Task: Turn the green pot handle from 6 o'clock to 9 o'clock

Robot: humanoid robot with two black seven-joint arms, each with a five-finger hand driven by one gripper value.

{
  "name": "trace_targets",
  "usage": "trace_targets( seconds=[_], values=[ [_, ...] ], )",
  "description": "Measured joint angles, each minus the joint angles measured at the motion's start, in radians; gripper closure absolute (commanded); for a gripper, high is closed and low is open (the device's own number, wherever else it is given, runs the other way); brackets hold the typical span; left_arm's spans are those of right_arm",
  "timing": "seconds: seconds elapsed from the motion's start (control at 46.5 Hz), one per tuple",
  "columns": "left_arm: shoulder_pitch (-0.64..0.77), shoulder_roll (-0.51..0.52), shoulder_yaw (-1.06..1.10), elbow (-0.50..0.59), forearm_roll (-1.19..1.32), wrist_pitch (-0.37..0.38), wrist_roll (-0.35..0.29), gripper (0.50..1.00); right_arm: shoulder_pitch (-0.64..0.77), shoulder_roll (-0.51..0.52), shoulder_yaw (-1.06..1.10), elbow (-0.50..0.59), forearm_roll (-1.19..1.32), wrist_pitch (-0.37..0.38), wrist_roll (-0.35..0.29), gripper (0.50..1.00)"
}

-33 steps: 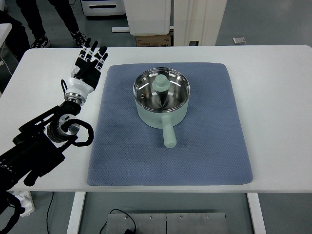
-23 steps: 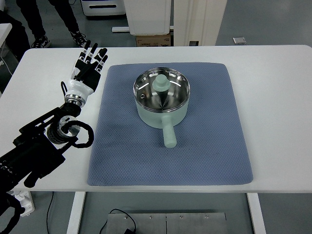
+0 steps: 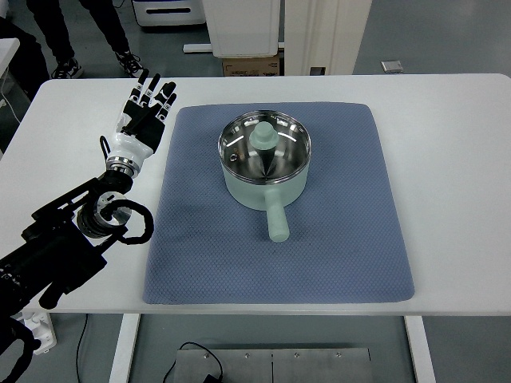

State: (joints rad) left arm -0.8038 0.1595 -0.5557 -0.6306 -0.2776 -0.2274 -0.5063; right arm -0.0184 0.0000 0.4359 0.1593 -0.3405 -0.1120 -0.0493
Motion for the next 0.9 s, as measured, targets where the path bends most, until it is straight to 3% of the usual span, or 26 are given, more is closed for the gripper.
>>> trace_targets(
  seconds=[0.904],
  values=[
    [0.018,0.002,-0.01,-0.013,0.002,-0.031,-0.001,0.5,0.0,0.0,0.0,0.0,0.0,0.0,0.0,0.5]
  ],
)
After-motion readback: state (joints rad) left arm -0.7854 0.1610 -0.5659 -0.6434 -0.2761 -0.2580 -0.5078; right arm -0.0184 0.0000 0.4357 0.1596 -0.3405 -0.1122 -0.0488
